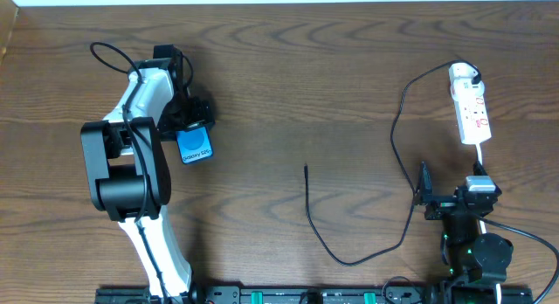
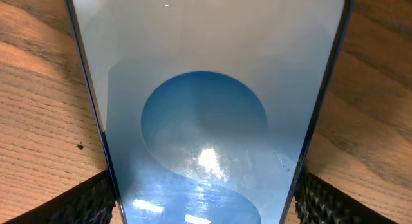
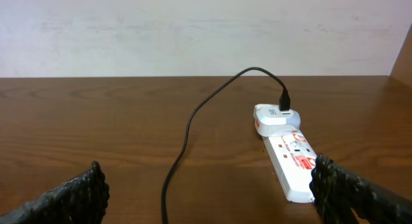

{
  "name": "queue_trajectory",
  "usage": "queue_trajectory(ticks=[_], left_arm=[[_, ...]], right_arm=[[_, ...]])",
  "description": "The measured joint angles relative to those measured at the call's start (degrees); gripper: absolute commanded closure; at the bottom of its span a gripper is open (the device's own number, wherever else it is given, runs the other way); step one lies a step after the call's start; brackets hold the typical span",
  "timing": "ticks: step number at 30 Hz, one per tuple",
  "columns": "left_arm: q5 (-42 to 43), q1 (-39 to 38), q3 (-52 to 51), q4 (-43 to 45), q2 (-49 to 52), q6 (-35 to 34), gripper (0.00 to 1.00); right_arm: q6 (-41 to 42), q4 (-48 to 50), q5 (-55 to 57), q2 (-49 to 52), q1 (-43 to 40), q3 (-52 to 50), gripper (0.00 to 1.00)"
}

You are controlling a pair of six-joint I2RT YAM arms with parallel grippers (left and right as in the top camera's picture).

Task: Plug charger to phone and switch on socket
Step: 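Lower the left gripper and close it on the phone's long edges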

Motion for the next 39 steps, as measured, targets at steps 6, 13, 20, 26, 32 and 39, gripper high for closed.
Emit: queue_trajectory(ticks=[6,13,20,26,32,39], left_arm=[[0.0,0.0,-0.07,0.04,-0.02,0.0,0.13],[-0.02,-0.02,-0.72,0.7,-0.42,0.0,0.13],[-0.02,-0.11,-1.31,1.09,-0.76,0.0,0.13],[-0.02,-0.11,-1.33,1.27,-0.79,0.0,0.13],[-0.02,-0.11,-1.44,1.22,-0.85,-0.02,0.24],[-0.2,-0.24,-1.49,1.22,-0.96,0.0,0.28]], right_arm=[[0.0,-0.02,0.0,0.0,0.0,0.0,0.01],[0.0,-0.02,0.0,0.0,0.0,0.0,0.01],[0.0,0.0,0.0,0.0,0.0,0.0,0.01],[0.0,-0.02,0.0,0.0,0.0,0.0,0.01],[0.0,0.0,0.0,0.0,0.0,0.0,0.01],[0.0,-0.02,0.0,0.0,0.0,0.0,0.01]])
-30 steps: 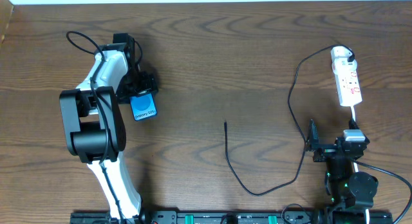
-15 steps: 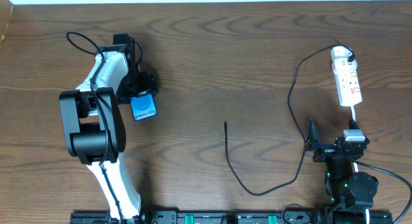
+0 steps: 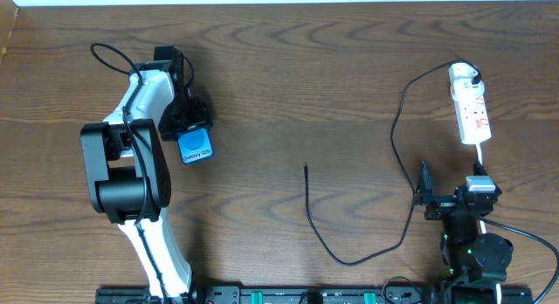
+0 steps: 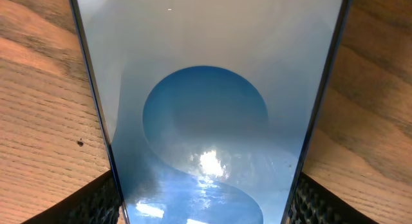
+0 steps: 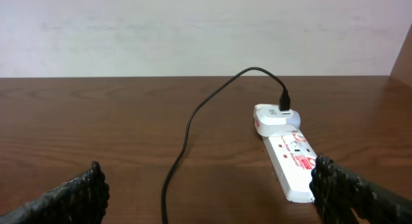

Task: Plug charger to phone and switch on socket
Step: 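Lower the left gripper and close it on the phone's long edges, then lift the phone with the left gripper and turn it upright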

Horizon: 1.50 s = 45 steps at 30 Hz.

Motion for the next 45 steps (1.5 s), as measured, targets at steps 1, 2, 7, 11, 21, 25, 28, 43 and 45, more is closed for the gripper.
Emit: queue_trajectory(ticks=[1,2,7,11,21,25,28,43,45], left_arm=[[0.0,0.0,0.0,0.0,0.0,0.0,0.28],[0.0,0.0,0.0,0.0,0.0,0.0,0.29],[0.0,0.0,0.0,0.0,0.0,0.0,0.29],[0.0,0.0,0.0,0.0,0.0,0.0,0.29],[0.0,0.02,-0.22,0.02,-0.02,-0.17,0.12],[0.0,0.02,-0.31,0.07,-0.09,-0.17,0.12],[0.0,0.02,-0.31,0.07,-0.09,-0.17,0.12],[-0.22,0.0,-2.93,2.97,-1.55,-0.24,0.12],[-0.22,0.0,-2.95,3.02,-1.6,-0.24,0.12]], right_arm=[[0.0,0.0,0.0,0.0,0.0,0.0,0.01],[0.0,0.02,0.0,0.0,0.0,0.0,0.01],[0.0,0.0,0.0,0.0,0.0,0.0,0.01],[0.0,0.0,0.0,0.0,0.0,0.0,0.01],[0.0,0.0,0.0,0.0,0.0,0.0,0.01],[0.0,0.0,0.0,0.0,0.0,0.0,0.01],[0.0,0.0,0.0,0.0,0.0,0.0,0.01],[0.0,0.0,0.0,0.0,0.0,0.0,0.01],[0.0,0.02,0.0,0.0,0.0,0.0,0.01]])
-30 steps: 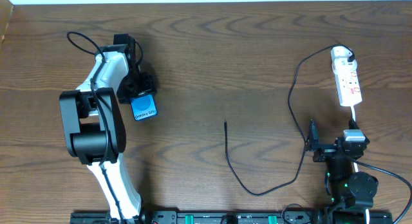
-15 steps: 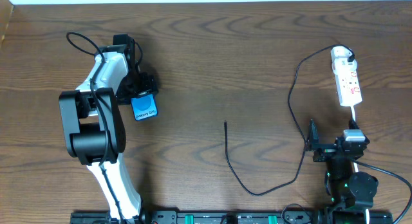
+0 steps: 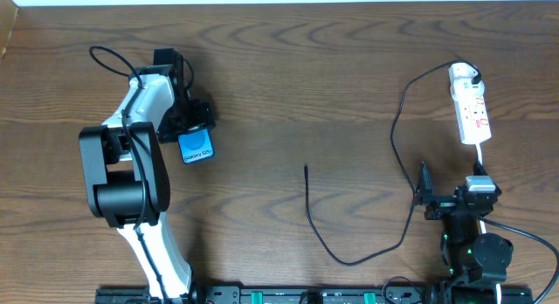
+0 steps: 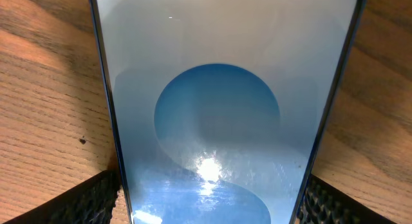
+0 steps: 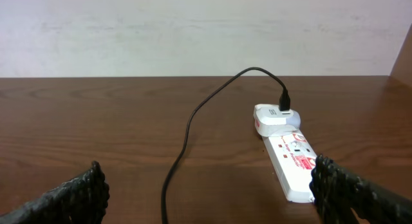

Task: Plug charger to phone and switch on socket
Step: 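Lift the phone with the left gripper and turn it upright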

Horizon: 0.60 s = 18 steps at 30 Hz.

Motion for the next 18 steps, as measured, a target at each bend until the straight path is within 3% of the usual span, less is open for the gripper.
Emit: queue_trajectory(ticks=[10,18], left_arm=[[0.0,0.0,-0.04,0.02,0.0,0.0,0.13],[-0.04,0.02,-0.04,0.04,-0.02,0.02,0.2]], right_arm=[[0.0,0.0,0.0,0.0,0.0,0.0,0.01],[0.0,-0.02,0.0,0.0,0.0,0.0,0.01]])
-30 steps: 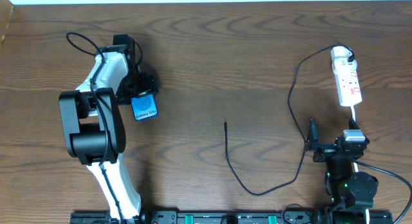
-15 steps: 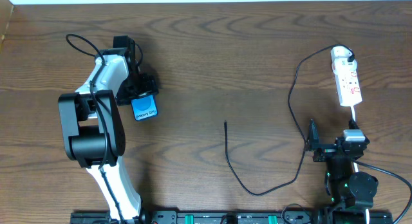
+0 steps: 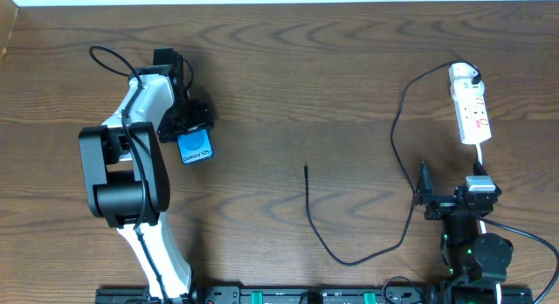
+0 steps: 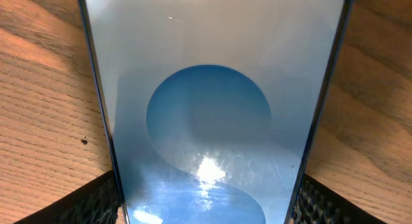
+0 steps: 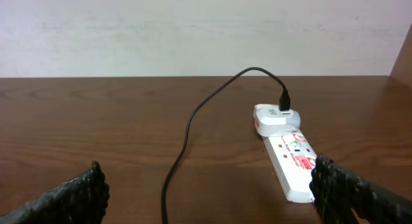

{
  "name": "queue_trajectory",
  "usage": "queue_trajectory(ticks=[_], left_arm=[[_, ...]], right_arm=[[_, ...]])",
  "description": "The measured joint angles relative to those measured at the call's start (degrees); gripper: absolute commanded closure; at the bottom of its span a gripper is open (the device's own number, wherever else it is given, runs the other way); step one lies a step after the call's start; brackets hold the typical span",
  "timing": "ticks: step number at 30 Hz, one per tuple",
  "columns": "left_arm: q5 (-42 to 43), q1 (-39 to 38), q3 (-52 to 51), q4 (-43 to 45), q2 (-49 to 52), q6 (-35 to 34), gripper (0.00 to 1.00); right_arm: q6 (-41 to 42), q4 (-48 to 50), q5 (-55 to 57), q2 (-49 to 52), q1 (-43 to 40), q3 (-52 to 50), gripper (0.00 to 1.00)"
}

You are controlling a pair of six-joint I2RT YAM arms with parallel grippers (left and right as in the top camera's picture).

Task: Plug charger to phone and switch on socket
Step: 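Lift the phone with the left gripper and turn it upright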

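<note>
The phone (image 3: pixel 195 148), showing a blue and white screen, sits at the left of the table with my left gripper (image 3: pixel 189 129) shut on its upper end. In the left wrist view the phone (image 4: pixel 209 108) fills the frame, a black finger pad (image 4: pixel 96 201) pressed to each edge. The black charger cable (image 3: pixel 354 260) loops across the right half; its free plug end (image 3: pixel 306 169) lies mid-table. The cable runs to a white adapter (image 5: pixel 273 118) in the white power strip (image 5: pixel 293 166). My right gripper (image 5: pixel 209 192) is open near the front right, holding nothing.
The power strip (image 3: pixel 470 112) lies at the far right, close to the right arm's base (image 3: pixel 472 252). A white wall bounds the table's far edge (image 5: pixel 193 76). The left arm's white links (image 3: pixel 131 164) stretch along the left side.
The phone sits slightly further left in the left wrist view, still held between the pads. The right arm, cable and strip are unchanged.
At every earlier moment my left gripper was shut on the phone at the left of the table, with only small shifts of the phone's angle and place. The right gripper stayed open and still near the strip, and the cable has not moved.
</note>
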Motion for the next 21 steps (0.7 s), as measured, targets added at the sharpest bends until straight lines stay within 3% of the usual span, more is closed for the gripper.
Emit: queue_trajectory(ticks=[10,21], left_arm=[[-0.04,0.0,0.0,0.0,0.0,0.0,0.22],[-0.15,-0.07,0.0,0.0,-0.09,0.04,0.4]], right_arm=[[0.0,0.0,0.0,0.0,0.0,0.0,0.01],[0.0,0.0,0.0,0.0,0.0,0.0,0.01]])
